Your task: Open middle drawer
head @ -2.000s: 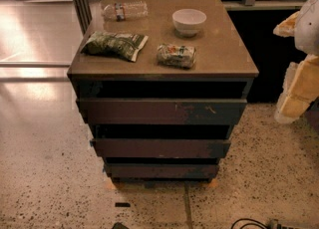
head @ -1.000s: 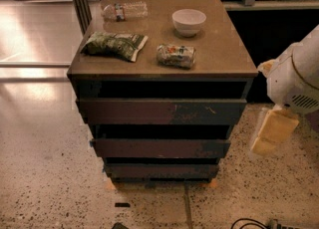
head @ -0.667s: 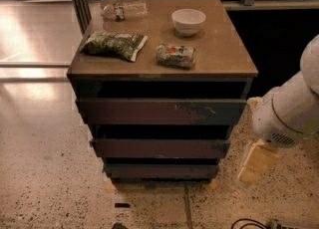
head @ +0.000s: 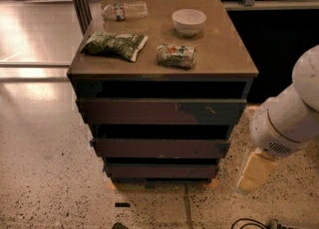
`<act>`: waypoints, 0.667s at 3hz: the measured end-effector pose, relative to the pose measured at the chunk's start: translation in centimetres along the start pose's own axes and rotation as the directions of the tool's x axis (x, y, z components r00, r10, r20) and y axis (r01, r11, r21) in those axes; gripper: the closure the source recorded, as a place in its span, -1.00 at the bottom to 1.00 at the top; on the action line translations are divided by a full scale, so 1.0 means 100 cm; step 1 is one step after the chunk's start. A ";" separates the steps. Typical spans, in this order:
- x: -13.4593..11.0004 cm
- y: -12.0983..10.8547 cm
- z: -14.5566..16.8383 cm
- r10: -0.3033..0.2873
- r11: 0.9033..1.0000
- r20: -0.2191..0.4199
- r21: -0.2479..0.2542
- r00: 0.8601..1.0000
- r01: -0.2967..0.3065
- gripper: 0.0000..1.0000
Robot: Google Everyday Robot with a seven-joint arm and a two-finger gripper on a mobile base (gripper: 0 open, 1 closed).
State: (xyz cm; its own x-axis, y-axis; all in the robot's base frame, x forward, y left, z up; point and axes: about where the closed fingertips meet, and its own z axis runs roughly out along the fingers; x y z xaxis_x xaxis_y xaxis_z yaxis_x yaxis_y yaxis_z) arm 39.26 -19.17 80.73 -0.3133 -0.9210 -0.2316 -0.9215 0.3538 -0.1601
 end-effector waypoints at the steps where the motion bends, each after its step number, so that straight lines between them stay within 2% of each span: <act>1: 0.000 0.004 0.017 0.016 1.000 0.036 -0.024 0.999 -0.015 -1.00; 2: -0.011 0.009 0.091 0.015 0.992 0.073 -0.126 0.997 -0.006 -1.00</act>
Offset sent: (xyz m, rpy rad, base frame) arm 0.0307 0.0392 -0.1408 0.1696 0.1571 0.0302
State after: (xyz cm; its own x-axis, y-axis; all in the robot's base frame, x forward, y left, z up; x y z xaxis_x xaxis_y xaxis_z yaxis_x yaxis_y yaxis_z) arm 40.91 -16.36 72.09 -0.3098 -0.9012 -0.3030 -0.9412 0.3359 -0.0368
